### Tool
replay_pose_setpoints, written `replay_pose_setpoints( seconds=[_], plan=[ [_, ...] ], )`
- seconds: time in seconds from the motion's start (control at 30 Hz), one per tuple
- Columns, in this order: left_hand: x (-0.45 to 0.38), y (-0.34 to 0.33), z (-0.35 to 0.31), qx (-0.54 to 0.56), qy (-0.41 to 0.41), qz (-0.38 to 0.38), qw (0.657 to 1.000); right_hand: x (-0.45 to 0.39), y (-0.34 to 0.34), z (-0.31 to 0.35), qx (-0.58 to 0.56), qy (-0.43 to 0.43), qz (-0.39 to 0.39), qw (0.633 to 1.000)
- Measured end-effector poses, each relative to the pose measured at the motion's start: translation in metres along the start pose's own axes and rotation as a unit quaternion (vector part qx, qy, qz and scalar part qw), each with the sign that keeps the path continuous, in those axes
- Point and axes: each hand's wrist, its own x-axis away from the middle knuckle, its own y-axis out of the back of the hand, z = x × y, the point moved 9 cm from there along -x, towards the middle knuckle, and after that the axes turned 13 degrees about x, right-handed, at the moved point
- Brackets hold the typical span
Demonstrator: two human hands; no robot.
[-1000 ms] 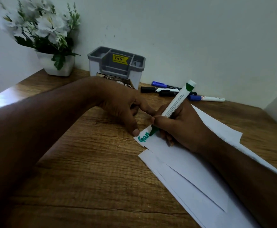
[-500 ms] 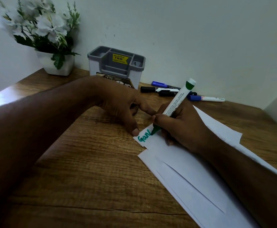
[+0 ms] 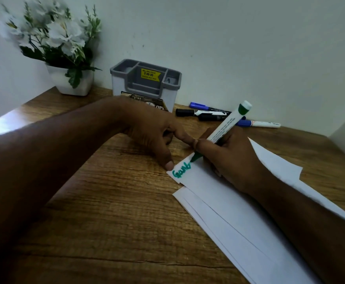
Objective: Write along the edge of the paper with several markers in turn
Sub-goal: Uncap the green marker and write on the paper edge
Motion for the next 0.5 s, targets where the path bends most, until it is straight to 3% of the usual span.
replay_pose_setpoints(
  seconds=[0.13,0.37,0.43,0.5],
  plan=[
    [0.0,0.003,0.0,-0.016,-0.006,-0.008,1.0,0.004,-0.002,0.002,-0.043,0.005,0.022,0.999],
    [0.002,0.003,-0.006,-0.027,0.001,-0.01,1.0,0.002,-0.011,0.008,0.039,0.032,0.044,0.998],
    [0.003,0.002,-0.005,-0.015,-0.003,-0.019,1.0,0.001,-0.012,0.005,-0.013,0.019,0.052,0.998],
    [0.004,0.002,-0.003,0.03,-0.022,-0.032,0.999,-0.002,-0.006,-0.005,-0.167,-0.023,0.033,0.985]
  ],
)
